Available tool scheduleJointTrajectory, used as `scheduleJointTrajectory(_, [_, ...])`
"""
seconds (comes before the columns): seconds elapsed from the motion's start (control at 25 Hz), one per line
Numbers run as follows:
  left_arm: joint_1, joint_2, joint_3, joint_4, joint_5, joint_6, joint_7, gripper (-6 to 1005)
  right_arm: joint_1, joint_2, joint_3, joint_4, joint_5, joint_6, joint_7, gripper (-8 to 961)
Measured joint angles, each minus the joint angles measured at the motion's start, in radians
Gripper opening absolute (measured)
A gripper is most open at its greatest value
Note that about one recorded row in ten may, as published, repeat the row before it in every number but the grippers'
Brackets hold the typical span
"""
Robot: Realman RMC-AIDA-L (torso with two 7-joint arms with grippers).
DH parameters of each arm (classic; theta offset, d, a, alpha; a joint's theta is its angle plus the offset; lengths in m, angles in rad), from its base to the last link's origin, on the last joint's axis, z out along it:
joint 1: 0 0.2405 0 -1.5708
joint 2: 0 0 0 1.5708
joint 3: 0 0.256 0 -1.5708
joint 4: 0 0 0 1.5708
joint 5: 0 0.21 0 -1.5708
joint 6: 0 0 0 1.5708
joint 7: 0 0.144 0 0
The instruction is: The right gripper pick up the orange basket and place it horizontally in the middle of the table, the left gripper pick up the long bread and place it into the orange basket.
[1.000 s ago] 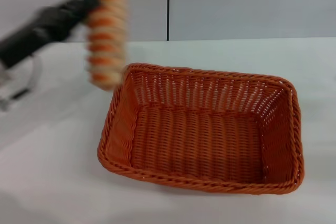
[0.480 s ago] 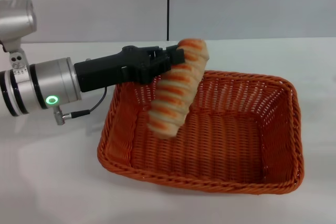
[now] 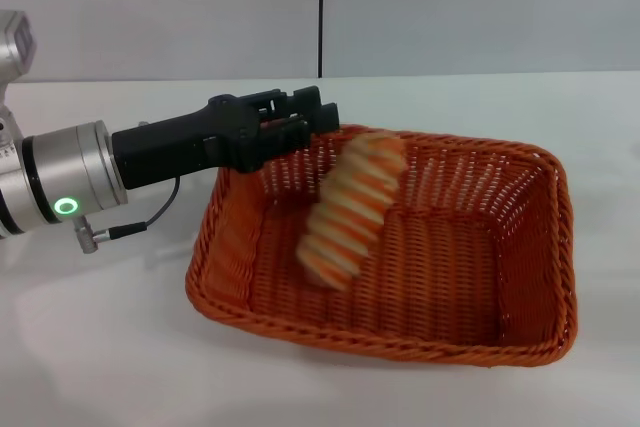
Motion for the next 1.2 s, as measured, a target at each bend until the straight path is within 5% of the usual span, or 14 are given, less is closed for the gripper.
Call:
scheduleJointTrajectory(0.24, [0.008,0.005,-0.009,0.0,-0.002,0.019,-0.002,530,-0.003,0.001,-0.001,0.0,0.0,0.002,0.0,479])
scheduleJointTrajectory(0.48, [0.043,0.003,-0.124,0.0,-0.004,0.041,0.029,760,-0.007,0.003,0.004,0.001,0.003,0.013,0.003,479])
scheduleJointTrajectory(0.6, [0.082,-0.002,-0.266,-0.018,-0.012,0.079,0.093,785,-0.011,0.004,0.01,0.001,0.007,0.014,0.004,479])
scheduleJointTrajectory(0.72, [0.082,-0.002,-0.266,-0.018,-0.012,0.079,0.093,810,-0.014,0.011,0.04,0.0,0.021,0.015,0.004,479])
scheduleJointTrajectory(0.8, [0.131,-0.004,-0.478,-0.133,-0.083,0.154,0.242,817,-0.016,0.014,0.044,-0.001,0.036,0.014,0.003,479])
scheduleJointTrajectory(0.88, [0.15,-0.003,-0.541,-0.174,-0.11,0.176,0.296,816,-0.019,0.018,0.046,-0.001,0.062,0.009,0.003,479])
scheduleJointTrajectory(1.04, [0.15,-0.003,-0.541,-0.174,-0.11,0.176,0.296,814,-0.029,0.028,0.047,-0.017,0.147,-0.024,0.005,479])
scheduleJointTrajectory(1.12, [0.236,-0.007,-0.754,-0.328,-0.209,0.238,0.527,811,-0.034,0.029,0.047,-0.039,0.191,-0.042,0.005,479])
scheduleJointTrajectory(1.2, [0.261,-0.009,-0.822,-0.366,-0.225,0.265,0.597,807,-0.039,0.029,0.047,-0.052,0.225,-0.059,0.003,479])
